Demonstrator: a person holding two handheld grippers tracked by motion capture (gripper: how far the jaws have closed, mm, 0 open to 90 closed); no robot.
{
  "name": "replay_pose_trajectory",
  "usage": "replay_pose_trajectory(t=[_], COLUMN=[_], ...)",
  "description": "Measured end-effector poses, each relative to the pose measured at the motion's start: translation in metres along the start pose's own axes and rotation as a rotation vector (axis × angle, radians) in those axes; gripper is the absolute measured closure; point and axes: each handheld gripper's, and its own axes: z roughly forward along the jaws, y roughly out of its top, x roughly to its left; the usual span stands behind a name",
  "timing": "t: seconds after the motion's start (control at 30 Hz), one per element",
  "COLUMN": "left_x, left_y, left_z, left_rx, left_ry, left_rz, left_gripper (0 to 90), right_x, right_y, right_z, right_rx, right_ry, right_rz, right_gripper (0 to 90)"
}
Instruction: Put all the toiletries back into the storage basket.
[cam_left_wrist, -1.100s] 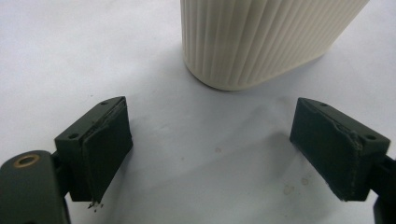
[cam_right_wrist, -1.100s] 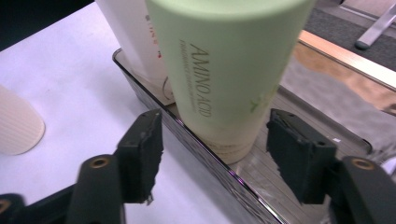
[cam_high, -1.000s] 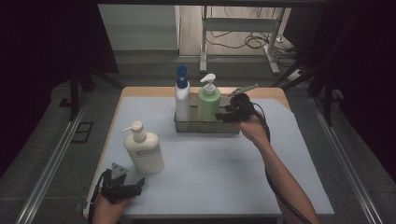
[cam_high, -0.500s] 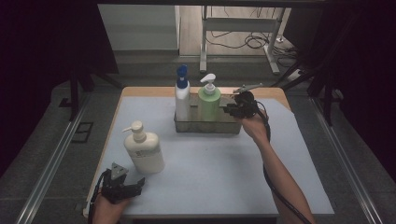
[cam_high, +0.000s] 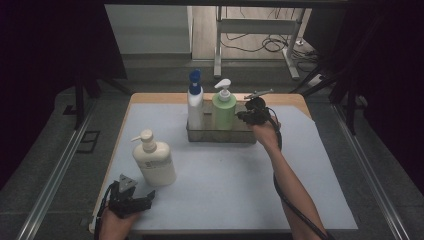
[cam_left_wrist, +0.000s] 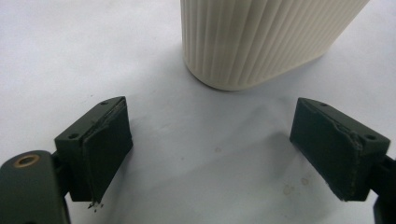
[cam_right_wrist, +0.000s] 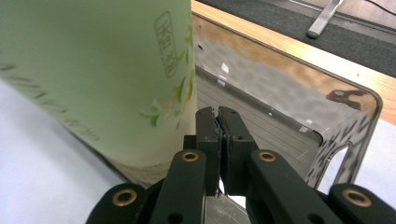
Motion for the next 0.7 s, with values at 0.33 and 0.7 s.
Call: replay_pose_trajectory(t=[0.33,0.7], left_x=[0.000,0.000], left_y=[0.000,0.000], left_z=[0.000,0.000], left_rx=[0.001,0.001], left_ry=[0.000,0.000], left_rz=[0.000,0.000], left_gripper=[12.4,12.4], right_x=[0.000,-0.001], right_y=[0.001,-0.004], right_z=[0.016,0.029], right_rx=[0.023,0.050], right_ry=[-0.004,0.031], right_rz=[-0.003,-0.005], right_gripper=[86.1,88.3])
